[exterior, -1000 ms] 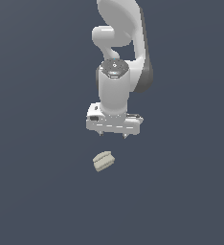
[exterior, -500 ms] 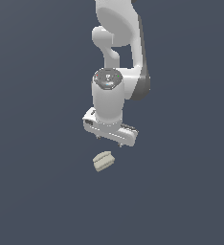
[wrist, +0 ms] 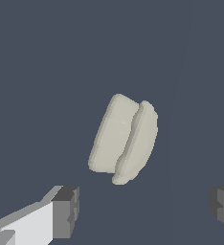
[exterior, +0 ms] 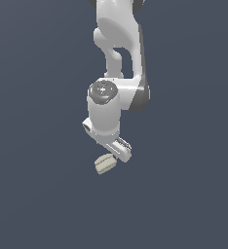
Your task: Pick up the object and move it to a goal position.
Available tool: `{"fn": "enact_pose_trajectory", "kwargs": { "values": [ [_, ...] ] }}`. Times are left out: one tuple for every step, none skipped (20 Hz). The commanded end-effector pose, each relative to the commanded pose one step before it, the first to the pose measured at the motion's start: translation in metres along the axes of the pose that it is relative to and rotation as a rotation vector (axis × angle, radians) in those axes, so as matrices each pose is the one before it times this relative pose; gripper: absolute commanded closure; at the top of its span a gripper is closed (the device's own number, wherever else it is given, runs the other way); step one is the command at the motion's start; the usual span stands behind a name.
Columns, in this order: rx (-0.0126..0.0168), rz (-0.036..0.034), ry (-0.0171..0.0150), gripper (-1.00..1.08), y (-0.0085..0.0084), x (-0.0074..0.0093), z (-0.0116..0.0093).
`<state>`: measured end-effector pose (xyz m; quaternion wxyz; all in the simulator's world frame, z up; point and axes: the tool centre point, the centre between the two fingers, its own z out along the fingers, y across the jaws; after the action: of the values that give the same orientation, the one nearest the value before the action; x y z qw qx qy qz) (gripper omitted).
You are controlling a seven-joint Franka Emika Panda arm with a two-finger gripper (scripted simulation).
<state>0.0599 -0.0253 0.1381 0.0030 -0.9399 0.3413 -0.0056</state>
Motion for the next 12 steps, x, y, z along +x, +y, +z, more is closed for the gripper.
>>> {"fn": "enact_pose_trajectory", "kwargs": {
  "values": [
    [-0.00192, 0.07746, -0.0023, -0.92, -0.00024, 0.00604, 0.00436],
    [-0.0008, 0.02853, -0.00073, -0.92, -0.00025, 0.00219, 0.00164],
    [-0.00078, 0.02693, -0.00063, -0.92, -0.00029, 0.00205, 0.00155],
    [-0.00076, 0.02532, -0.00054, -0.92, -0.00033, 0.00191, 0.00146],
    [-0.00073, 0.02374, -0.00046, -0.92, -0.00036, 0.00177, 0.00137],
    [-0.0007, 0.02216, -0.00038, -0.92, -0.00037, 0.00163, 0.00128],
    [-0.00066, 0.02059, -0.00032, -0.92, -0.00038, 0.0015, 0.00119],
    [-0.00062, 0.01903, -0.00026, -0.92, -0.00038, 0.00137, 0.00111],
    [-0.00057, 0.01748, -0.00021, -0.92, -0.00037, 0.00125, 0.00102],
    [-0.00053, 0.01593, -0.00017, -0.92, -0.00037, 0.00112, 0.00093],
    [-0.00048, 0.01439, -0.00013, -0.92, -0.00034, 0.001, 0.00084],
    [-0.00043, 0.01286, -0.0001, -0.92, -0.00032, 0.00089, 0.00075]
  ]
}}
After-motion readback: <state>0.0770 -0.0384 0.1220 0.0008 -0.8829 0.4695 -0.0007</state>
